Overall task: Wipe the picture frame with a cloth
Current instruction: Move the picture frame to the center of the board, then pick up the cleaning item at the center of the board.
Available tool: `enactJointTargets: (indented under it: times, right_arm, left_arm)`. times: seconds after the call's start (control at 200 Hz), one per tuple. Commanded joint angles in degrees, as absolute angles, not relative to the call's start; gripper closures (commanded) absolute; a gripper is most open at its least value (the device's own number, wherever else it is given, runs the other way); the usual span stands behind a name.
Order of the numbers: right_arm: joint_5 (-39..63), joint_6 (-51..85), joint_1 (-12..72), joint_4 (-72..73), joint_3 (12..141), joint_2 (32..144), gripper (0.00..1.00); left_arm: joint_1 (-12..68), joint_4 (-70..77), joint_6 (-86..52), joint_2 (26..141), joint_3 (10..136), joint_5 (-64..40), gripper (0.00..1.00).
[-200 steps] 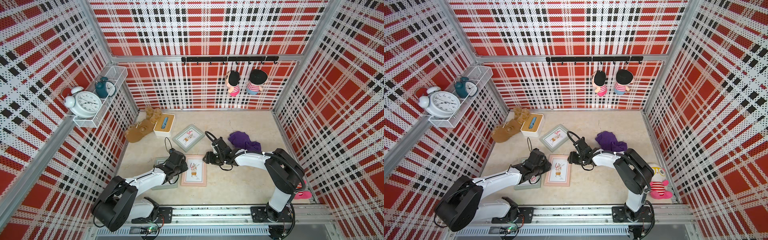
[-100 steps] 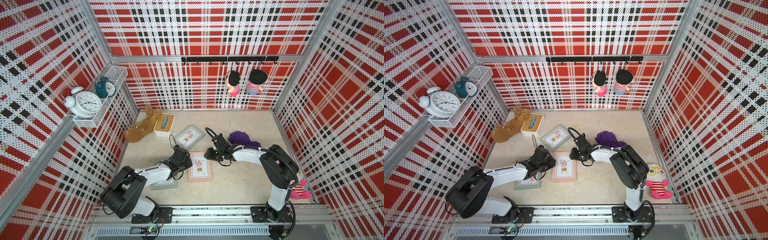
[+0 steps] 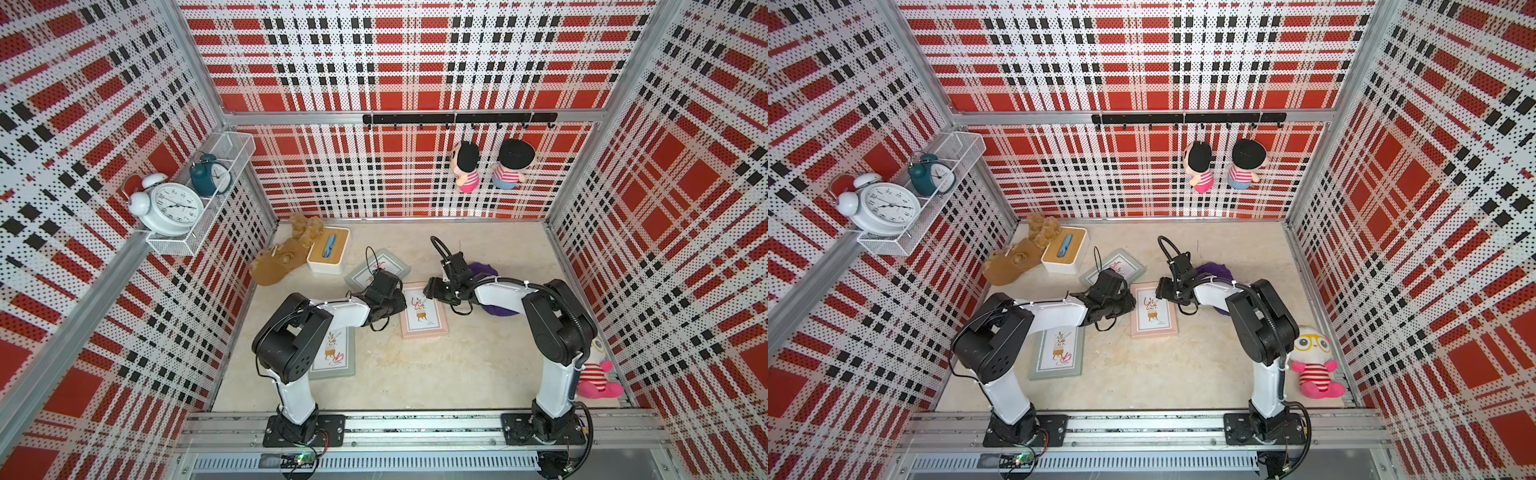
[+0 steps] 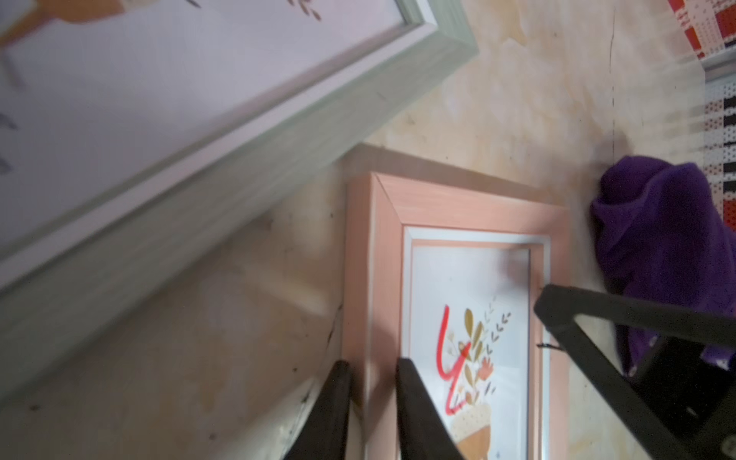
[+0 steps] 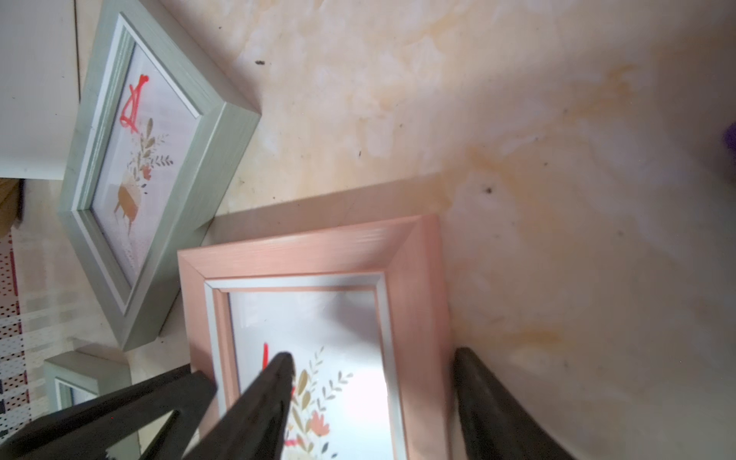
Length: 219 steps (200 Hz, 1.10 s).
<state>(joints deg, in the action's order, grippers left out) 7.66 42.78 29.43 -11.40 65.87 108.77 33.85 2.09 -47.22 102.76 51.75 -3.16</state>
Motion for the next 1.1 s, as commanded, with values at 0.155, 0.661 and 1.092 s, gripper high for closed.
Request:
enactJointTargets:
  times: [0.155, 0.661, 1.092]
  right_arm:
    - [-13.66, 30.34, 24.18, -22.85, 64.58, 93.28, 0.03]
    - [-13.4, 26.19, 13.09, -29.89, 70.96, 107.52, 0.15]
    - [-8.55, 36.99, 11.69, -26.69, 63.21, 104.88, 0.91]
  left_arm:
    - [30.89, 4.71, -47.18, 96.97, 49.59, -9.33, 0.47]
    - [28.68, 3.61, -45.04, 100.36, 54.73, -6.85, 0.44]
    - [29.28, 4.04, -42.46, 101.73, 54.54, -7.83, 0.51]
